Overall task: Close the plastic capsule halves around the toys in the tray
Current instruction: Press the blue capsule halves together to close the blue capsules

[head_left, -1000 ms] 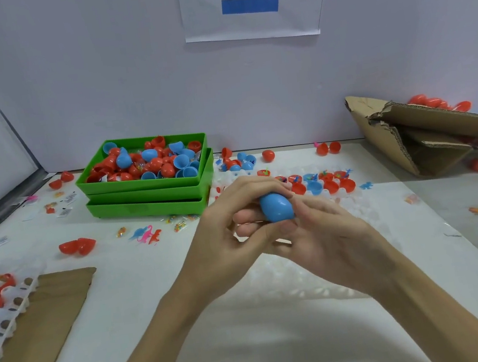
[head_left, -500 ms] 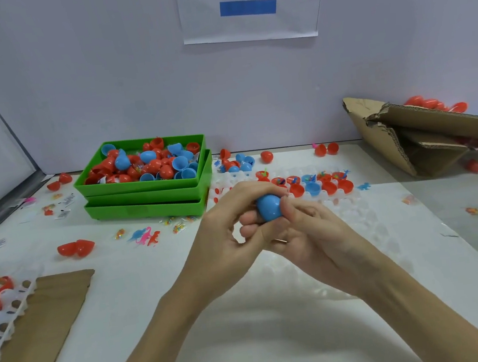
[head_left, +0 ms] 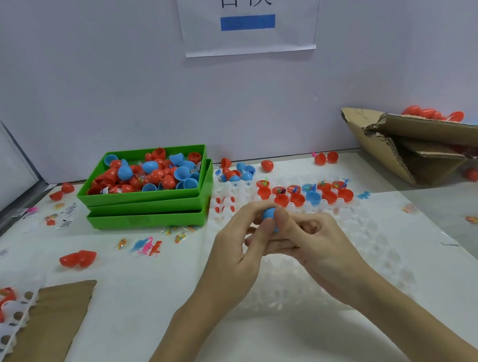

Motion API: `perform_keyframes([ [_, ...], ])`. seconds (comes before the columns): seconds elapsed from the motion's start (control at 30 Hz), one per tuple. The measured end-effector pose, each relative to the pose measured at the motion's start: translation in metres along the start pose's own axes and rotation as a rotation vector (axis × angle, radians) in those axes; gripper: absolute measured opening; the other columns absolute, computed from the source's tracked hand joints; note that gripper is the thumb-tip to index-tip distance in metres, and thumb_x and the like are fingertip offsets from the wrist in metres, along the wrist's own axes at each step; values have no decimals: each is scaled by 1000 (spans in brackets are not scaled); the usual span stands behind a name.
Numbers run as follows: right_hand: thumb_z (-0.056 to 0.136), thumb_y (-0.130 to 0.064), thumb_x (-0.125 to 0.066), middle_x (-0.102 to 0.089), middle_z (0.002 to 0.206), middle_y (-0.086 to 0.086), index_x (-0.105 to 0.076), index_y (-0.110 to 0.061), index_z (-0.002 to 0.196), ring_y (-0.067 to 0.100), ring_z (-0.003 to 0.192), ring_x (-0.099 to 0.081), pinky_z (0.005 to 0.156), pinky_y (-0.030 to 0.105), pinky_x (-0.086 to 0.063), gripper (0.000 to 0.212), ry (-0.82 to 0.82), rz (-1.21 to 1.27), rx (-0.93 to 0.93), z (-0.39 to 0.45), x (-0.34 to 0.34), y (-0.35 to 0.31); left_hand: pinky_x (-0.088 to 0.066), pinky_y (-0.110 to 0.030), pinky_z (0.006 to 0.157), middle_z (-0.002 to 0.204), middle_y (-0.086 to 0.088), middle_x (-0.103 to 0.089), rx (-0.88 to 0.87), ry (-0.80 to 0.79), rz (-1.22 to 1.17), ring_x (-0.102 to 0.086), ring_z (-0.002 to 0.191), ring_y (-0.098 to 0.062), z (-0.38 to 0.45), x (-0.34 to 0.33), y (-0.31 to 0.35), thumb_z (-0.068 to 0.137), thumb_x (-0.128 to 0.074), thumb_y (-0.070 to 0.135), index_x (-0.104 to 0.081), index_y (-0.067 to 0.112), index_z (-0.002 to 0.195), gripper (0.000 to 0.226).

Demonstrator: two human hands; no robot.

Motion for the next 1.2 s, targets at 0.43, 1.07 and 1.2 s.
perform_keyframes([
  [0.43,100,-42,-56,-78,104,13,-76,-8,115,33,97,-76,85,33,-60,43,6,-100,64,1,4,4,-55,-26,93,119,13,-67,-34,-23,-16,-63,117,-19,1,1,-2,108,-44,34,-63,25,129,30],
  [1.07,108,-2,-43,-41,155,26,-35,7,150,32,141,-48,113,31,-42,44,681,419,-57,110,124,-119,-47,-32,75,87,13,-56,-8,16,395,-58,87,-11,-4,9,-10,104,-27,41,-38,37,94,16],
  [1.2,107,-3,-43,-62,132,26,-50,9,135,33,113,-69,92,34,-59,31,563,137,-116,77,97,-74,-44,-25,75,86,13,-53,-30,-15,476,-53,85,-9,-1,9,-10,105,-28,40,-40,33,94,17],
])
Point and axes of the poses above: each hand's wrist, its own z-axis towards the middle knuckle, its own x-axis out of the back of the hand, y = z × x, the point moved 1 cm from there along z, towards the middle knuckle
